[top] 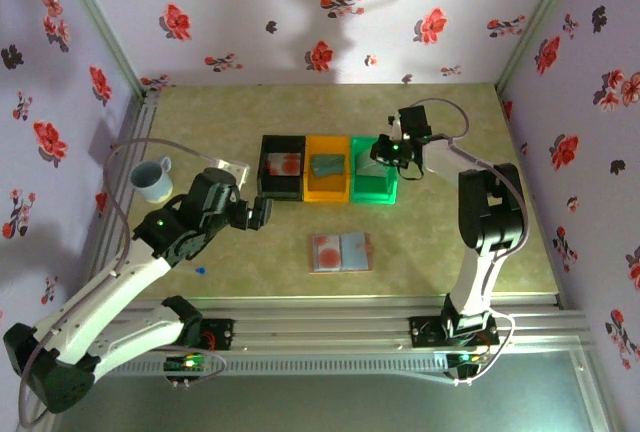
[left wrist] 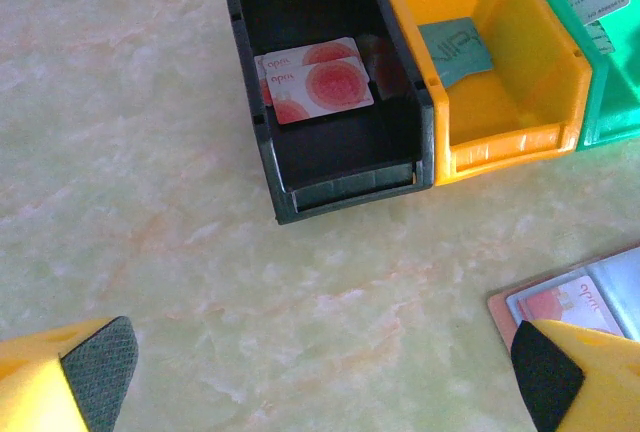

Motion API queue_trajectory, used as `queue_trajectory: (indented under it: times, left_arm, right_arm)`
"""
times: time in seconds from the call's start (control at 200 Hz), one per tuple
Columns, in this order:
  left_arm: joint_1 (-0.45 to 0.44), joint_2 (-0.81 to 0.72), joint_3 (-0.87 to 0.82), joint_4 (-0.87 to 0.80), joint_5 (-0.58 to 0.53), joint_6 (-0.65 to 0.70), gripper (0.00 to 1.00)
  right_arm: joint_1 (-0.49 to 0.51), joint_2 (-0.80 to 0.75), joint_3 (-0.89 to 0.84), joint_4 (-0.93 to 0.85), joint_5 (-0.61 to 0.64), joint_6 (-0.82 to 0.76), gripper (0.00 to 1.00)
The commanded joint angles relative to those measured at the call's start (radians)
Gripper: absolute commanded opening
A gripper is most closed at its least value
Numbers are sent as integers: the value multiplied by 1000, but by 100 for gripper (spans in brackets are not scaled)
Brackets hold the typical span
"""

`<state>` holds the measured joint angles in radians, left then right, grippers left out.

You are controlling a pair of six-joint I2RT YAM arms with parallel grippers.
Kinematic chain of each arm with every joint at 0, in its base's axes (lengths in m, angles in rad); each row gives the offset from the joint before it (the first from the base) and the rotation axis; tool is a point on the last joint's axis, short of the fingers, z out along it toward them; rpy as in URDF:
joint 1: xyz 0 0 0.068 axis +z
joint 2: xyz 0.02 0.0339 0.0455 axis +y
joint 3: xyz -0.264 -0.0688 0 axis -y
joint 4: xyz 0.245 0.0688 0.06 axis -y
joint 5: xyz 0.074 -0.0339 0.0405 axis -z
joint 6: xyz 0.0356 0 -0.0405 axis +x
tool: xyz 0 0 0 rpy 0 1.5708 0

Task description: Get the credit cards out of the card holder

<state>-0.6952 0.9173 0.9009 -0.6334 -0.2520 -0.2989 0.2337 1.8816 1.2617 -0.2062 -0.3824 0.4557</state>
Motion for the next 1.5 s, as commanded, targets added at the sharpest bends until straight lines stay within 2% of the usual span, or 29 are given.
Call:
queue_trajectory:
  times: [0.0,0.2,0.78,0.925,1.12,1.265,1.335,1.495]
  left_arm:
    - [6,6,-7,-9,-24,24,100]
    - [6,8,-5,-11,-24,26,100]
    - [6,4,-5,-12,-10,23,100]
    - [5,28,26,-47,50,54,100]
    - [4,74,51,-82,103,54,100]
    - [-53,139,92,-144,101,14,100]
    - [-84,190,128,-183,104,-39,100]
    - [-107,241,87,-178,216,-184,100]
  right_arm:
    - [-10,1,27,-9,2,2,11]
    - [-17,-13,31,-24,4,0,21]
    - [-30,-144,34,-55,73,15,22]
    - [-28,-221,15,-34,-1,49,24]
    - [31,-400,-136,17,-37,107,29]
    - [123,-538,-302,74,-42,155,30]
    - [175,-603,-398,126,-34,198,31]
    - [280,-732,-574,206,-1,290,31]
